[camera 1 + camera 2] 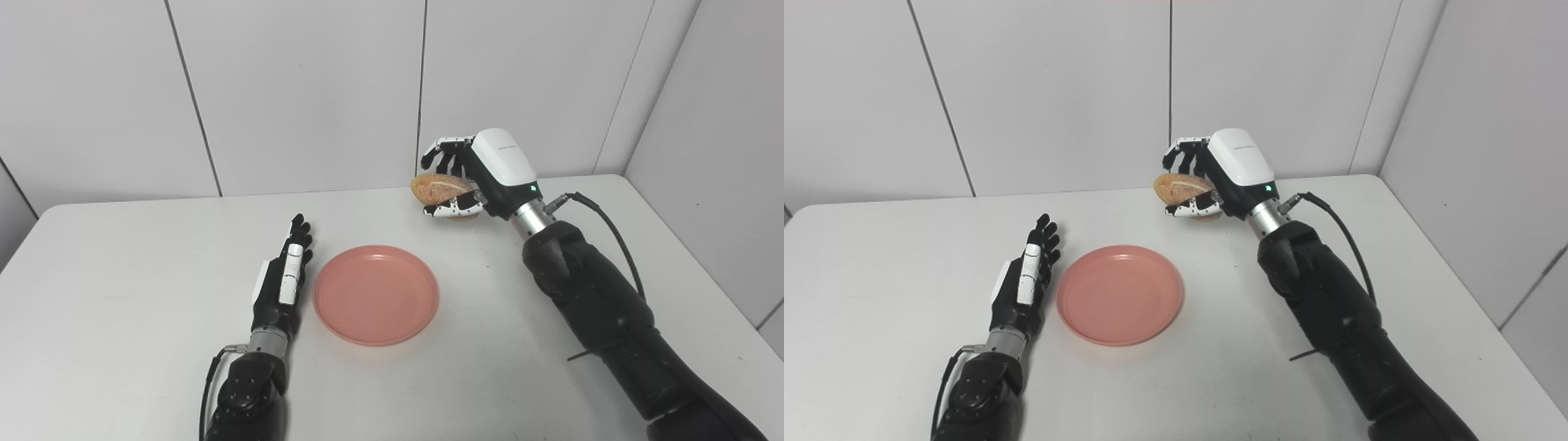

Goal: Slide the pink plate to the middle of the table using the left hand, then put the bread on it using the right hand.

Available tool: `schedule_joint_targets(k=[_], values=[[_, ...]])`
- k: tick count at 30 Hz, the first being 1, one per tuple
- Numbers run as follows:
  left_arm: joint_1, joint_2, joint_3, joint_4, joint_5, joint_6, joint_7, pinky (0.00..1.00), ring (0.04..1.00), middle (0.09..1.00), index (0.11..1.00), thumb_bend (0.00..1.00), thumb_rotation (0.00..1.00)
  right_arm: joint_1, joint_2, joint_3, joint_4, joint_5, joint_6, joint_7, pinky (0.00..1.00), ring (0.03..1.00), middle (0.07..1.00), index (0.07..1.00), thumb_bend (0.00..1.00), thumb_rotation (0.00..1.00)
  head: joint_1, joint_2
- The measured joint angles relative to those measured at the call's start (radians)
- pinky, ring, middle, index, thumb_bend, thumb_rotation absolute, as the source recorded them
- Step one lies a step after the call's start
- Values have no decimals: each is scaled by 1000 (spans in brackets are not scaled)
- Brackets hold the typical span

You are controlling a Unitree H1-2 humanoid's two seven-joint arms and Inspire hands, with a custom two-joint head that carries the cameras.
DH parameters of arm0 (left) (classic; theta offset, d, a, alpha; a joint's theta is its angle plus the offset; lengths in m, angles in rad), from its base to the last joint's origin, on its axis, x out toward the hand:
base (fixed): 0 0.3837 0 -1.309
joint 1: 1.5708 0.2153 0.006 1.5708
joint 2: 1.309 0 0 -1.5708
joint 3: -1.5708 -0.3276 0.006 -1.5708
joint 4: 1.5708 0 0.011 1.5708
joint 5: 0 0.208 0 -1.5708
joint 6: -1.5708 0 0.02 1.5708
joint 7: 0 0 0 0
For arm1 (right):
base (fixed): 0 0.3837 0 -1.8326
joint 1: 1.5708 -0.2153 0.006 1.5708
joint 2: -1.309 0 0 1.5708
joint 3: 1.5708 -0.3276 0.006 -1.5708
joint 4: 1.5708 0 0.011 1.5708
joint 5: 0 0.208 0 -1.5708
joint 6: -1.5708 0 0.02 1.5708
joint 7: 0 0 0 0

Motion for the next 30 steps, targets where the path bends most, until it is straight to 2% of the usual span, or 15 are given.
schedule_joint_targets(k=[3,4,6,9,13,26,30], values=[[0,0,-1,0,3,0,6,1000,1000,1000,988,744,1000,2,22,3,-18,1,0,11,193,258,391,510,511,0,6,0],[0,0,-2,0,4,0,7,1000,1000,1000,987,744,1000,2,30,4,-26,2,0,16,174,237,438,492,517,0,8,2],[0,0,-3,0,10,0,10,1000,1000,1000,989,736,1000,6,49,8,-44,5,0,26,168,231,463,483,520,0,8,2],[0,-2,-5,-1,17,0,11,1000,1000,1000,993,713,1000,14,77,23,-54,0,0,29,203,269,406,508,512,0,17,5],[1,-7,-4,-3,17,1,11,1000,1000,1000,991,735,1000,34,103,52,-58,-7,-9,39,226,291,405,514,512,0,34,6],[3,-20,-7,-6,23,8,19,1000,1000,1000,988,761,1000,77,126,105,-72,-10,-15,97,194,250,388,506,512,0,74,9],[3,-26,-7,-4,23,8,19,1000,1000,1000,991,755,1000,79,128,124,-68,-26,-16,114,238,287,398,514,513,0,74,11]])
